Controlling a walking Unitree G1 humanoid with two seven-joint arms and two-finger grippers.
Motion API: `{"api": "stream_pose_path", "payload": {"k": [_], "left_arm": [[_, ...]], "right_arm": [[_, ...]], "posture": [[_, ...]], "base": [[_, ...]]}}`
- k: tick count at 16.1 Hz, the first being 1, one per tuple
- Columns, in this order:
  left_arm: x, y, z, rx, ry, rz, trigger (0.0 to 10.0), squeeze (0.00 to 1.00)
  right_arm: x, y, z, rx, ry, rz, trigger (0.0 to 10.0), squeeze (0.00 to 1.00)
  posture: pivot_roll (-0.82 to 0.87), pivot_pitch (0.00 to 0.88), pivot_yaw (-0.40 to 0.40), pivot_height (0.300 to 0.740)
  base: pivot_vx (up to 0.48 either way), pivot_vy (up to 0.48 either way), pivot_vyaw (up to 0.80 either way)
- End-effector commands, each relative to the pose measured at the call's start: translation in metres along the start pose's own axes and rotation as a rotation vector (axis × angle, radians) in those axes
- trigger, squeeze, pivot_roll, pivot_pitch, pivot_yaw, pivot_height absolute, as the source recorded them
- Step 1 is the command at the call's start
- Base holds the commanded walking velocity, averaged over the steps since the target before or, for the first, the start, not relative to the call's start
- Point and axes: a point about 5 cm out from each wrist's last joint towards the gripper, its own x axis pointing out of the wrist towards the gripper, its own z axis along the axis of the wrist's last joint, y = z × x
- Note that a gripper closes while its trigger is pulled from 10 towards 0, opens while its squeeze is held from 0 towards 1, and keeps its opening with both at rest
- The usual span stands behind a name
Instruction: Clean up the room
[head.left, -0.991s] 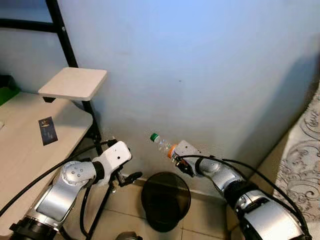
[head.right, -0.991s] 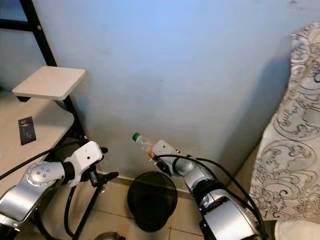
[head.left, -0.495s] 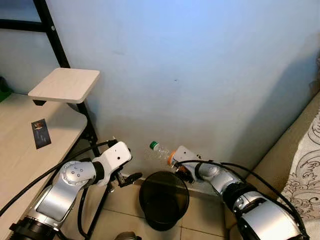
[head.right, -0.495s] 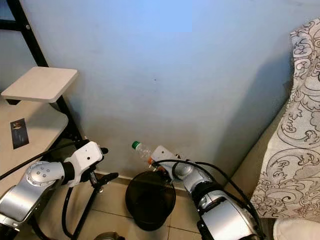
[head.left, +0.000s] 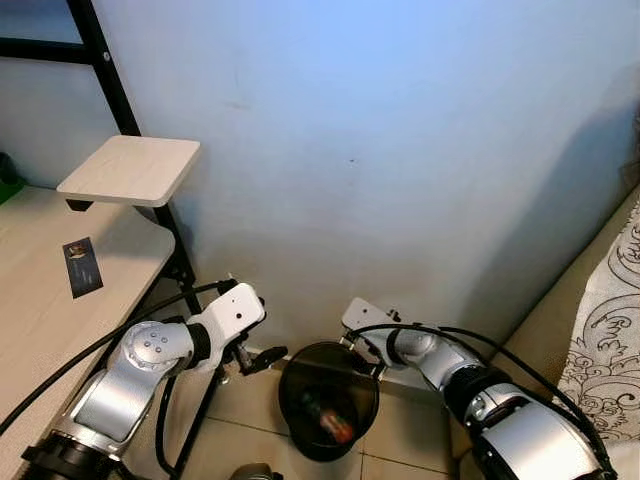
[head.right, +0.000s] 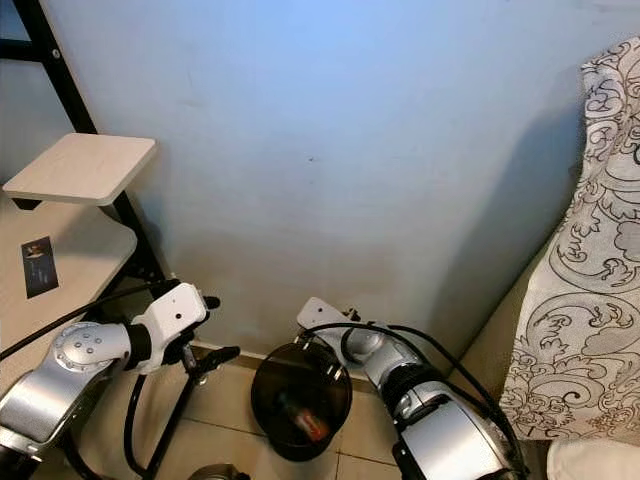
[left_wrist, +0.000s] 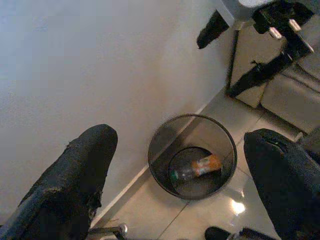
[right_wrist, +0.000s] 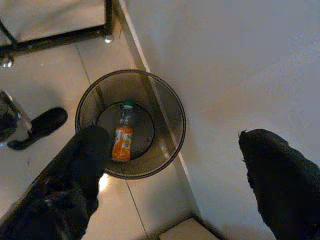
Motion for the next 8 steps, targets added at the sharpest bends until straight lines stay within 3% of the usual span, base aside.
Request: {"api": "stream_pose_path", "payload": {"k": [1, 3, 4, 5, 6, 7, 8], "left_arm": [[0.001, 0.009, 0.006, -0.020, -0.022, 0.076, 10.0, 0.00], [0.004, 0.015, 0.027, -0.184, -0.184, 0.241, 10.0, 0.00], [0.004, 0.017, 0.031, -0.220, -0.216, 0.276, 10.0, 0.00], [0.004, 0.017, 0.031, -0.225, -0.220, 0.288, 10.0, 0.00], [0.004, 0.017, 0.029, -0.222, -0.210, 0.318, 10.0, 0.00], [0.002, 0.020, 0.019, -0.259, -0.184, 0.449, 10.0, 0.00], [-0.002, 0.023, 0.014, -0.296, -0.178, 0.531, 10.0, 0.00]], "right_arm": [[-0.005, -0.011, 0.003, 0.074, -0.064, -0.048, 10.0, 1.00], [-0.026, -0.044, 0.013, 0.297, -0.304, -0.264, 10.0, 1.00], [-0.034, -0.050, 0.015, 0.368, -0.370, -0.321, 10.0, 1.00], [-0.036, -0.051, 0.015, 0.396, -0.384, -0.336, 10.0, 1.00], [-0.045, -0.057, 0.018, 0.441, -0.447, -0.428, 10.0, 1.00], [-0.065, -0.054, 0.022, 0.564, -0.551, -0.503, 10.0, 1.00], [-0.075, -0.051, 0.023, 0.632, -0.588, -0.525, 10.0, 1.00]], "posture": [[0.16, 0.000, -0.013, 0.740], [0.15, 0.000, -0.013, 0.740], [0.14, 0.000, -0.009, 0.740], [0.13, 0.000, 0.002, 0.740], [0.12, 0.000, 0.018, 0.740], [0.09, 0.000, 0.021, 0.740], [0.08, 0.000, 0.011, 0.740]], "base": [[0.000, 0.000, 0.00], [0.000, 0.000, 0.00], [0.000, 0.000, 0.00], [0.000, 0.000, 0.00], [0.000, 0.000, -0.76], [0.000, 0.000, -0.77], [0.000, 0.000, -0.77]]}}
